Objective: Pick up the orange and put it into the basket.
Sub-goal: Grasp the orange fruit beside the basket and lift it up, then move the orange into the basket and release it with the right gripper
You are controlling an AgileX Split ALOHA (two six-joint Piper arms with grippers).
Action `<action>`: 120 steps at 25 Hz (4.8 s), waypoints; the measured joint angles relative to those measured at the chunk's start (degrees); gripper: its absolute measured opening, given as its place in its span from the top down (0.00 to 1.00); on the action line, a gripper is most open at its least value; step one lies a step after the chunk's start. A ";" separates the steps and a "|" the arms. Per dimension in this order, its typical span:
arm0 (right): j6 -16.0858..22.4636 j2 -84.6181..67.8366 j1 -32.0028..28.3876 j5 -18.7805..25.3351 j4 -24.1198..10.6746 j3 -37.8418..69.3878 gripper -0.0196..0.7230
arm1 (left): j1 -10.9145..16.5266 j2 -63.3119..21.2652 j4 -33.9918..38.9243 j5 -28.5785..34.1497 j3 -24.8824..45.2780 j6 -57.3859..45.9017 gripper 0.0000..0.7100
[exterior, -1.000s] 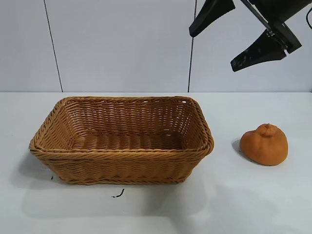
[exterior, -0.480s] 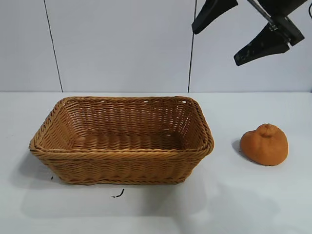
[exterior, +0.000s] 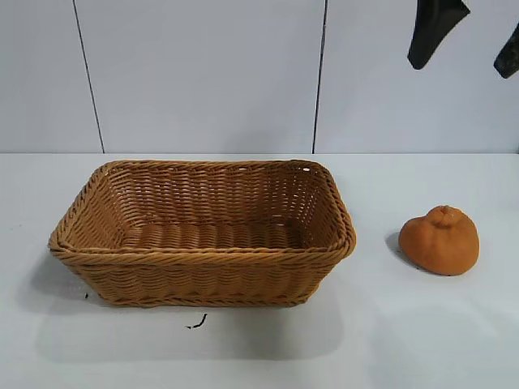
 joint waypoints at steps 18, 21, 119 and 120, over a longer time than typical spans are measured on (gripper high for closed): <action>0.16 18.91 -3.78 -2.80 3.41 -0.22 0.04 | 0.00 0.00 0.00 0.00 0.00 0.00 0.03; 0.13 21.69 -3.78 -3.82 3.41 -0.22 0.04 | 0.00 0.00 0.00 0.00 0.00 0.00 0.03; 2.28 30.38 27.07 -10.00 4.74 -14.89 0.88 | 0.00 0.00 0.00 0.00 0.00 0.00 0.03; 2.28 30.37 27.07 -10.00 4.68 -14.89 0.86 | 0.00 0.00 0.00 0.00 0.00 0.00 0.03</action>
